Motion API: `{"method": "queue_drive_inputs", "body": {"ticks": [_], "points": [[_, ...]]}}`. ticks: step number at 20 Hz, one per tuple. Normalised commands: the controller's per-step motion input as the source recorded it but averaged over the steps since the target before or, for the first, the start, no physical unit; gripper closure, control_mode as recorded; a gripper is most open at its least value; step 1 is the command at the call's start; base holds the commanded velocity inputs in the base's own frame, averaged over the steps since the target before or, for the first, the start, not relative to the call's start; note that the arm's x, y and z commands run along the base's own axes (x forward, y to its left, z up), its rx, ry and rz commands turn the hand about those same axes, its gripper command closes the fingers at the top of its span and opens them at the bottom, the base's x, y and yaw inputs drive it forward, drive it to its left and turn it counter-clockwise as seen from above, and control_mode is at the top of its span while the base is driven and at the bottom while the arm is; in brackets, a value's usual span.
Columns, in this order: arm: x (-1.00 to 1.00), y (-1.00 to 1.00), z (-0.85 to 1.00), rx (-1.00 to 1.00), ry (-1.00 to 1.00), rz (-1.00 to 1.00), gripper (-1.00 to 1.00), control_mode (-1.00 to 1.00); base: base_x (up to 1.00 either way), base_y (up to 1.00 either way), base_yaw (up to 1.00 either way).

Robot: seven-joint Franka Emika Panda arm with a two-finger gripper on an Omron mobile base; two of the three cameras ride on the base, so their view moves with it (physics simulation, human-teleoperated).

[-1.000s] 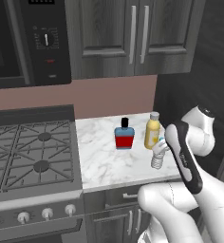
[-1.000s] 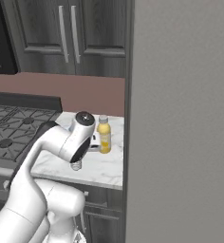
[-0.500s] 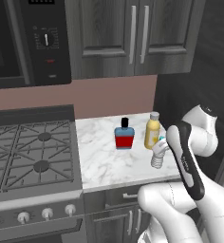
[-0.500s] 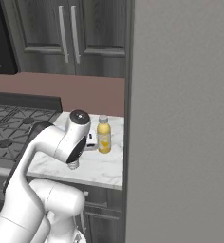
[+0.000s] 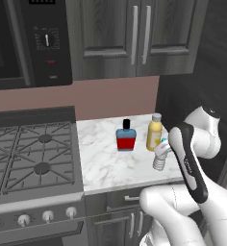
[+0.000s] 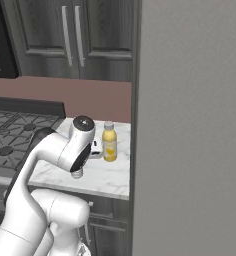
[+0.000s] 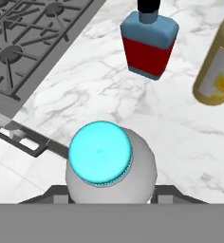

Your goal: Place the drinks on the dining counter in a tight cluster.

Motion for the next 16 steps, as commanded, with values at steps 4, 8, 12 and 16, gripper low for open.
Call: {"method": "queue_drive_inputs", "body": {"ticks": [4,8,12,16], "points": [[0.0,0.0,0.0,0.0,0.0,0.0,1.0,-1.0,0.0,0.0,0.0],[-0.01,0.0,0.0,0.0,0.0,0.0,1.0,1.0,-0.05,0.01,0.0],[0.0,0.0,0.0,0.0,0.0,0.0,1.0,1.0,-0.41,0.08,0.02],[0.0,0.0,0.0,0.0,0.0,0.0,1.0,1.0,-0.53,0.12,0.06]]}}
